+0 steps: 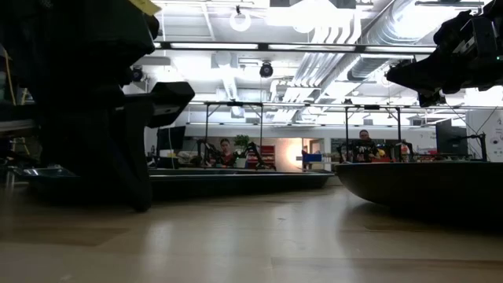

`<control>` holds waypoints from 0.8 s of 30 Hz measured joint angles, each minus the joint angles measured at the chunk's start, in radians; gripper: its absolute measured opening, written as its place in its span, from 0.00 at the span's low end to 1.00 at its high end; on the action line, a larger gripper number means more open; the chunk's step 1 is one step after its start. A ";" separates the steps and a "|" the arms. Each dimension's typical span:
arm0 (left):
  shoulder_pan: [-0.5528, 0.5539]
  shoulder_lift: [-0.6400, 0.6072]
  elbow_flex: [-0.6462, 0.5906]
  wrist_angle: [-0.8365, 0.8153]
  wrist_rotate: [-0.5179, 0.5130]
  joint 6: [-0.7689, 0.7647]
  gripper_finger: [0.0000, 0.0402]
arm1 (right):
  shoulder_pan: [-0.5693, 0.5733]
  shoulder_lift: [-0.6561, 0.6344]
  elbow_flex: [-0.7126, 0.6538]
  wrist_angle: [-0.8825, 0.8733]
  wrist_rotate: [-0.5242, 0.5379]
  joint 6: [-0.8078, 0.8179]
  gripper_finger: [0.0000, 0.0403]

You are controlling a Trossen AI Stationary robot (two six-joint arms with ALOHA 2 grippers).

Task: Pick and place plate/cup/fork/spoon on tray
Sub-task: Move the dark green tray to the top left of the table

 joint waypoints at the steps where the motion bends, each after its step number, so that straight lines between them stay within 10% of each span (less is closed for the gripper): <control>1: 0.000 0.001 0.005 -0.022 -0.003 -0.005 0.00 | 0.000 0.000 0.000 0.000 0.000 0.000 0.00; 24: 0.085 -0.160 -0.022 -0.744 -0.294 -0.311 0.00 | 0.000 0.000 0.000 0.000 0.000 0.000 0.00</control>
